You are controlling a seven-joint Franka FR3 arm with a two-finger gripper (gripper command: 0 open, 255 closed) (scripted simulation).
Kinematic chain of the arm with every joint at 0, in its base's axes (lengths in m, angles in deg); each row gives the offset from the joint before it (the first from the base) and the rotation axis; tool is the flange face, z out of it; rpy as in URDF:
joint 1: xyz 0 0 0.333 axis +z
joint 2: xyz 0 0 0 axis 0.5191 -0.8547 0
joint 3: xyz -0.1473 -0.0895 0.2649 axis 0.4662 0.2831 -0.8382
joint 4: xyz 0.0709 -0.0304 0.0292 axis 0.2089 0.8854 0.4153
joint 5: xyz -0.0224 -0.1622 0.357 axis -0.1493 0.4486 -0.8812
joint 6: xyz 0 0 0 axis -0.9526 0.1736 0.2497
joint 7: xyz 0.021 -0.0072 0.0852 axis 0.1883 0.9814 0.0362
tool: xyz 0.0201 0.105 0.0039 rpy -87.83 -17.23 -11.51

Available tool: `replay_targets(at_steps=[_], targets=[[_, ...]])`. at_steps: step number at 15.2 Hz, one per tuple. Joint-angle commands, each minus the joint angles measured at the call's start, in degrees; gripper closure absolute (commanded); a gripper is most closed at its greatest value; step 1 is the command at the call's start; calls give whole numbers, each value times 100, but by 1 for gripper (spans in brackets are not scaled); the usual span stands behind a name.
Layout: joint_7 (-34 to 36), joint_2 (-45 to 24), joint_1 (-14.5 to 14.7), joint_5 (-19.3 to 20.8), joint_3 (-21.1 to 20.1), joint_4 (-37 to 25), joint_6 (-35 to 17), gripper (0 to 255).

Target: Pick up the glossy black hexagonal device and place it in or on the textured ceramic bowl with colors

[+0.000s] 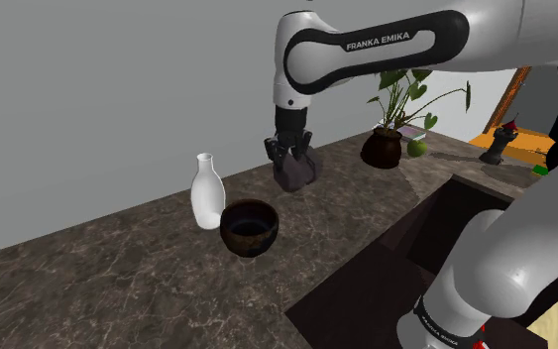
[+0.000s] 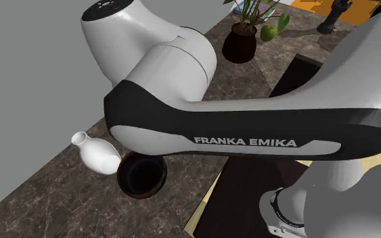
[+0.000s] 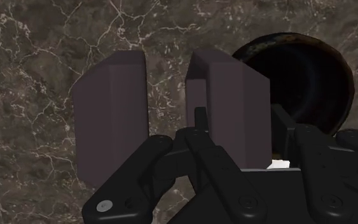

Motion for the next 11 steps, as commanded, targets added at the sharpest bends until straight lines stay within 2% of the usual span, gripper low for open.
replay_targets(at_steps=[1, 9, 11], targets=[[239, -285, 78, -4, -148, -316, 24, 255], [1238, -1616, 456, 199, -684, -1890, 273, 255], [1279, -1683, 480, 215, -699, -1896, 214, 255]])
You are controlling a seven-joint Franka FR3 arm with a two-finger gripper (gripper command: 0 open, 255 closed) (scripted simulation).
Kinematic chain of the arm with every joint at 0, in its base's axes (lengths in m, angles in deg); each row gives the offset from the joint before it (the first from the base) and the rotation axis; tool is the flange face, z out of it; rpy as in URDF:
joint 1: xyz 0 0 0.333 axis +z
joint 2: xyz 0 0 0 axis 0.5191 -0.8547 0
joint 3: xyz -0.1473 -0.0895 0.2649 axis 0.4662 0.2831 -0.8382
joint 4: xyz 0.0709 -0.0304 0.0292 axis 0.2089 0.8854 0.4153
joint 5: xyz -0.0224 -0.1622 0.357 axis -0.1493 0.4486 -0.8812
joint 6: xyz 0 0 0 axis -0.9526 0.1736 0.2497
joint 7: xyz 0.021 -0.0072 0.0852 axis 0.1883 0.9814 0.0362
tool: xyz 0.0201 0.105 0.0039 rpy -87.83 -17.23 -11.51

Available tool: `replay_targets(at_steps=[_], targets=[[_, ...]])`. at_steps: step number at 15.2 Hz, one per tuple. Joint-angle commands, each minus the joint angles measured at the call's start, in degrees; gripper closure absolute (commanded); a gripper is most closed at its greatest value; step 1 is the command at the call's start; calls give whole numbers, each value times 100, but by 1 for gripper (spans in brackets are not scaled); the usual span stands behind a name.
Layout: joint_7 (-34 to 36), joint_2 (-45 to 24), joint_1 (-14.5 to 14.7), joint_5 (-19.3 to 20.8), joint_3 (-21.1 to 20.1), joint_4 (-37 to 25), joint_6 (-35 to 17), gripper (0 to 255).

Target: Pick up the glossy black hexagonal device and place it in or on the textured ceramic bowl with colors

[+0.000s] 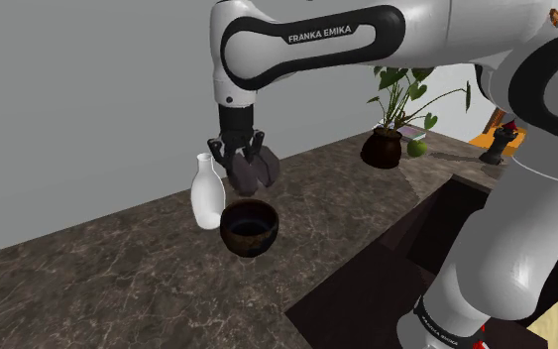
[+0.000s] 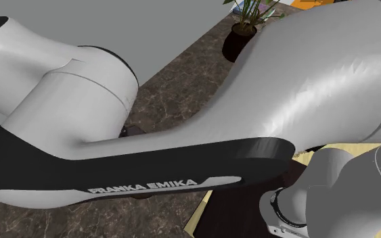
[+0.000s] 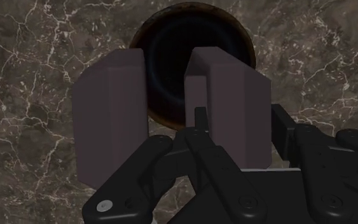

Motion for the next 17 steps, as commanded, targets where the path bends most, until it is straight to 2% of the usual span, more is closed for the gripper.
replay_targets(at_steps=[1, 17], targets=[[53, -65, 24, 15, -22, 47, -114, 255], [85, -314, 37, 83, -24, 997, -1304, 255]])
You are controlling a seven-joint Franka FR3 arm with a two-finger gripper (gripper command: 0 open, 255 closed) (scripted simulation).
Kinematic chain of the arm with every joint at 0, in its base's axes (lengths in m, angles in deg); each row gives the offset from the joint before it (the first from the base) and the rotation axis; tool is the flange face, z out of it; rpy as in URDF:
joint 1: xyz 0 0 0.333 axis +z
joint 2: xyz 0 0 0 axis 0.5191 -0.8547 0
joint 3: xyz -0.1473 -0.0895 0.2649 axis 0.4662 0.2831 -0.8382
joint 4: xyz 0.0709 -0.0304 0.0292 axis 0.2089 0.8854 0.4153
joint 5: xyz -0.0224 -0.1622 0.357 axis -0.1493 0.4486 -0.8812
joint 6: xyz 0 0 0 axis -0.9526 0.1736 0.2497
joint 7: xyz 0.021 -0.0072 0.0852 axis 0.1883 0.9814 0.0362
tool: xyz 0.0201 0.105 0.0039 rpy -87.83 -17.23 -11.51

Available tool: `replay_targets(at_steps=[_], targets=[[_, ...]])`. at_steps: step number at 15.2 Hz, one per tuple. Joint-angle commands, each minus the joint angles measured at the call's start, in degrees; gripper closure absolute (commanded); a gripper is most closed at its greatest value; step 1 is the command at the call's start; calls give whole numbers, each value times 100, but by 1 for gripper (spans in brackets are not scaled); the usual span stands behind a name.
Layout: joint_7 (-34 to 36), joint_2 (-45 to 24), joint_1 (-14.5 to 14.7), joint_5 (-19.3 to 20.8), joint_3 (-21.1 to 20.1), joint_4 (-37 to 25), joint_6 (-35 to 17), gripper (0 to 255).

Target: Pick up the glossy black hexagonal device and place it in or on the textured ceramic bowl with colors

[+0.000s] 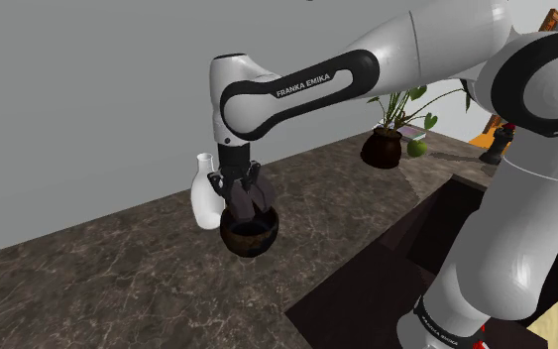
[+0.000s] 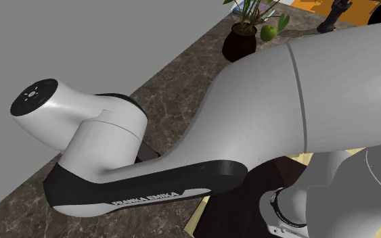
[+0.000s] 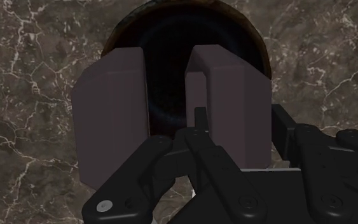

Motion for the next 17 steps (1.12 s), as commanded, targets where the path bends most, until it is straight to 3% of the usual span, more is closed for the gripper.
replay_targets(at_steps=[1, 7, 8, 13, 17], targets=[[1, -1, 0, 1, 0, 89, -96, 255], [1, -2, 0, 2, 0, 88, -96, 255], [1, -1, 0, 2, 0, 89, -96, 0], [1, -2, 0, 2, 0, 88, -96, 0], [-28, 139, -13, -38, 4, -483, 612, 0]])
